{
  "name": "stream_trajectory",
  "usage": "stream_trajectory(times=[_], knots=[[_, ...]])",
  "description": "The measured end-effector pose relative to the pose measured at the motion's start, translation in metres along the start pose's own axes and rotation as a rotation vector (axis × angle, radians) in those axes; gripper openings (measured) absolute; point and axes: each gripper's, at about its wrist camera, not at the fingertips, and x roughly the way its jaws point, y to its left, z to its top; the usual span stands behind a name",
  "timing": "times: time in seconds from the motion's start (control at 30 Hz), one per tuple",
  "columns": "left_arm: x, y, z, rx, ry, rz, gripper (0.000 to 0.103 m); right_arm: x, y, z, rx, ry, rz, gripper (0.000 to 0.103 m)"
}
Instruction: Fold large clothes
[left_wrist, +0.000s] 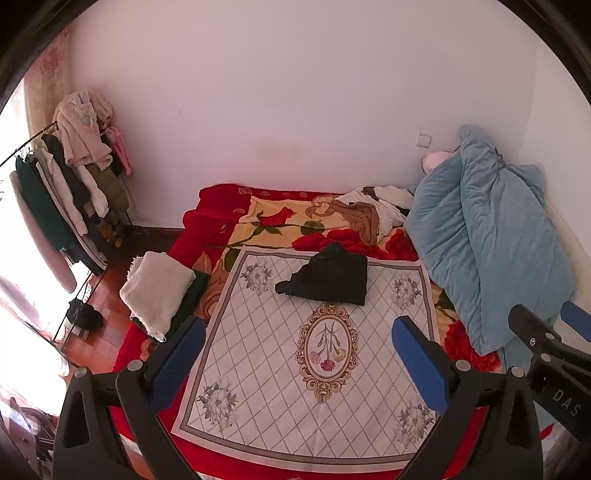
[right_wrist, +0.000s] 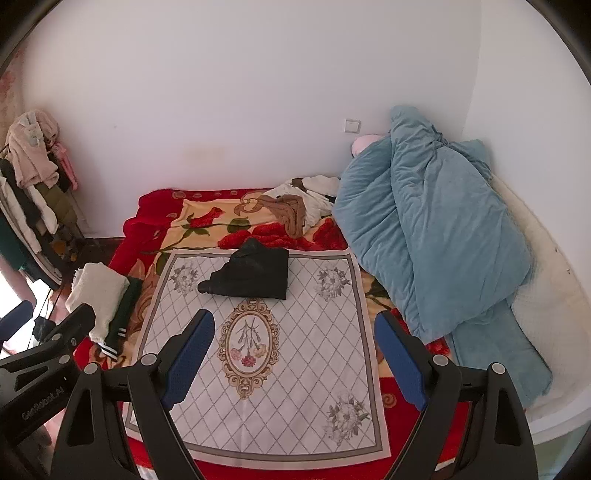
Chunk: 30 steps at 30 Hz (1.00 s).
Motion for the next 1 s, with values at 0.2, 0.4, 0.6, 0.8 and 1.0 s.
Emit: stream_trajectory(times=[0.2, 0.4, 0.6, 0.8, 1.0], knots=[[-0.001, 0.000, 0.003, 0.002, -0.003, 0.002, 0.103, 0.000, 0.001, 0.001, 0.001, -0.002, 0.004, 0.090], [-0.001, -0.001, 0.003, 0.003, -0.004, 0.003, 0.103, 0.001, 0.001, 0.002, 0.001, -0.003, 0.005, 0.090], [-0.001, -0.001, 0.004, 0.003, -0.005, 0.004, 0.103, 0.000, 0.001, 0.001, 0.001, 0.000, 0.003, 0.090], [-0.001, 0.002, 0.012, 0.007, -0.008, 0.007, 0.103, -0.001, 0.003, 0.002, 0.001, -0.004, 0.004, 0.090], [-0.003, 0.007, 0.017, 0.013, -0.017, 0.003, 0.103, -0.002, 0.008, 0.005, 0.000, -0.008, 0.005, 0.090]])
